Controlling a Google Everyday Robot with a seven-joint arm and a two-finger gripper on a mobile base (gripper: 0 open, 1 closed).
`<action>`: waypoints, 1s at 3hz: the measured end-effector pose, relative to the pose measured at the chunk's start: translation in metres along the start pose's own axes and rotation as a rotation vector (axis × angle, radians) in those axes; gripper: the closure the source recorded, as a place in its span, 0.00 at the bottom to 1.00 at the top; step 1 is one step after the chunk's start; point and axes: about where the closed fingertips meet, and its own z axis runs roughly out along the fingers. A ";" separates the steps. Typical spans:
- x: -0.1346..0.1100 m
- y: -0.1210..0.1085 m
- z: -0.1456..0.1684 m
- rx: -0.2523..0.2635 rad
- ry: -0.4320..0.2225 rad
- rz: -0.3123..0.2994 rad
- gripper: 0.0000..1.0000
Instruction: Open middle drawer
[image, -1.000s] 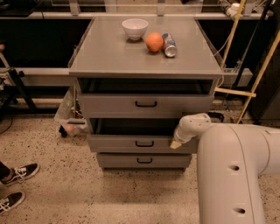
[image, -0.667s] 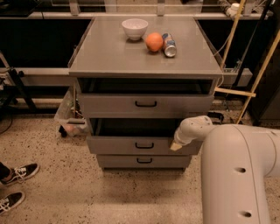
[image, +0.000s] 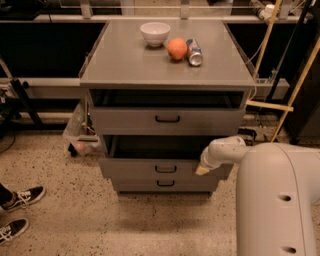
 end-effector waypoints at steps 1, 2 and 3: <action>-0.001 -0.001 -0.004 0.000 0.000 0.000 1.00; 0.006 0.013 -0.007 0.007 -0.014 0.005 1.00; 0.014 0.026 -0.013 0.016 -0.021 0.026 1.00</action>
Offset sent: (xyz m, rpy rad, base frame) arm -0.4675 -0.0778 -0.1388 0.3397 -0.2905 -0.0518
